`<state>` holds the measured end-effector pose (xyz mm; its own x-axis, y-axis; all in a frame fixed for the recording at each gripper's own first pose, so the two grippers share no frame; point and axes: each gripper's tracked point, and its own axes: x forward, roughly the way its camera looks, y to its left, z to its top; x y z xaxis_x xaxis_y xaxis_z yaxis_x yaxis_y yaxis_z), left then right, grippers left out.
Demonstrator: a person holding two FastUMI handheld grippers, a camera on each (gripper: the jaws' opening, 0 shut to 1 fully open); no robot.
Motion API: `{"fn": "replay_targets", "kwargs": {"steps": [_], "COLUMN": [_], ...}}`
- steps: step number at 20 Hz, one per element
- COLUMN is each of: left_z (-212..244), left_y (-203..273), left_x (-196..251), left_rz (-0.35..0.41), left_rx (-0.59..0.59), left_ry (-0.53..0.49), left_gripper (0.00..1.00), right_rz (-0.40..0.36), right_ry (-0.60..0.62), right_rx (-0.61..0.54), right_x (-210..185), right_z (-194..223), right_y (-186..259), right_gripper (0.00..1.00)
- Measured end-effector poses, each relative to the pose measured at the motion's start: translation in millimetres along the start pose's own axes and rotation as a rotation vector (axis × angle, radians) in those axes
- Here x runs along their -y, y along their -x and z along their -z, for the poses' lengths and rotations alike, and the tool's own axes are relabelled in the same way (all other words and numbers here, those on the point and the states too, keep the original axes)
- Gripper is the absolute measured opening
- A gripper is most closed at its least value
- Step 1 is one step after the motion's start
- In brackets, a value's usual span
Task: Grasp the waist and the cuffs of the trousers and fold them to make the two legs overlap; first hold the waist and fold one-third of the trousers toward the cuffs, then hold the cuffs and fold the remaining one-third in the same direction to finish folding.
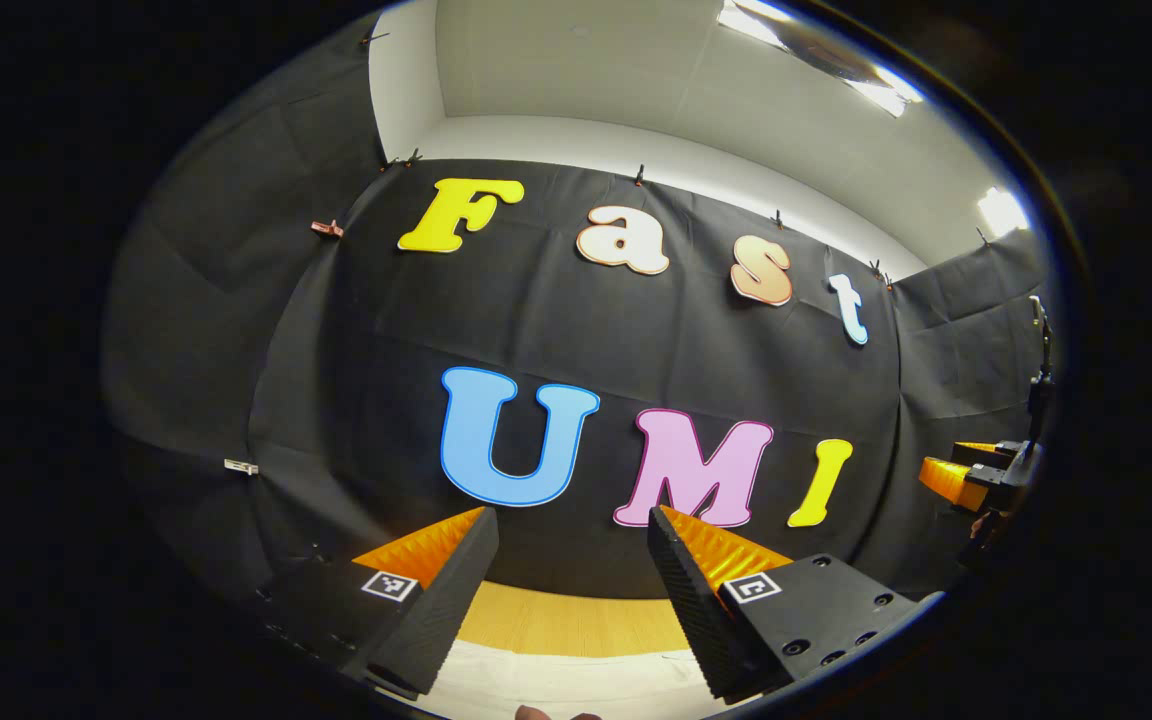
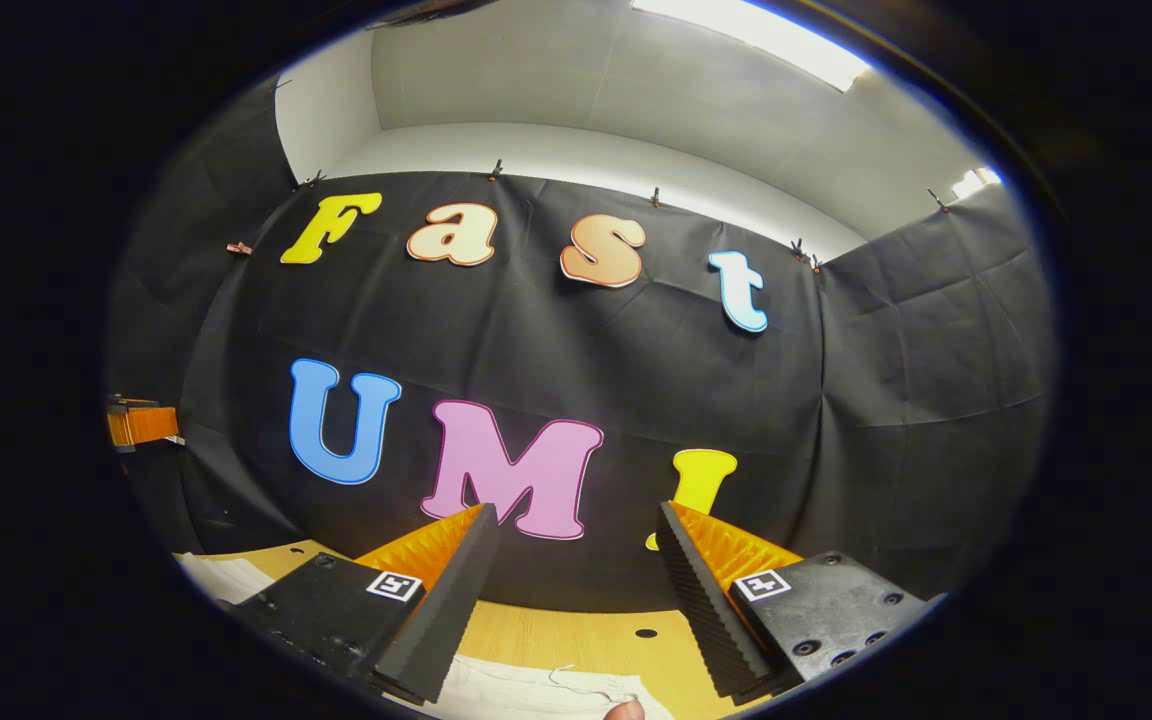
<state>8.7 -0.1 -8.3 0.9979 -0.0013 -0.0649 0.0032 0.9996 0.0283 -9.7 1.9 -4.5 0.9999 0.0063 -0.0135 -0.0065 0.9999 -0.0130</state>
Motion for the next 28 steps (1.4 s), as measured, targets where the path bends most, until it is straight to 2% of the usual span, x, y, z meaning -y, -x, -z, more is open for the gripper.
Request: {"fn": "replay_targets", "kwargs": {"steps": [15, 19, 22, 25, 28], "left_z": [-2, 9, 22, 48, 125], "left_y": [-2, -3, 7, 8, 20], "left_x": [0, -2, -2, -8, -6], "left_rz": [0.006, -0.002, -0.001, 0.007, 0.124], "left_rx": [-0.010, -0.025, -0.029, -0.063, -0.226], "left_ry": [-0.043, -0.079, -0.206, -0.455, -0.753], "left_gripper": [0.95, 0.95, 0.95, 0.95, 0.97], "right_rz": [-0.019, -0.078, -0.155, -0.267, -0.369], "right_ry": [0.037, 0.094, 0.232, 0.389, 0.527], "right_rx": [0.004, 0.008, 0.014, -0.024, -0.099], "right_x": [-14, -32, -48, -65, -70], "right_z": [-1, 9, 26, 61, 109], "right_y": [3, 7, 11, 15, 28], "right_gripper": [0.97, 0.97, 0.97, 0.97, 0.97]}}
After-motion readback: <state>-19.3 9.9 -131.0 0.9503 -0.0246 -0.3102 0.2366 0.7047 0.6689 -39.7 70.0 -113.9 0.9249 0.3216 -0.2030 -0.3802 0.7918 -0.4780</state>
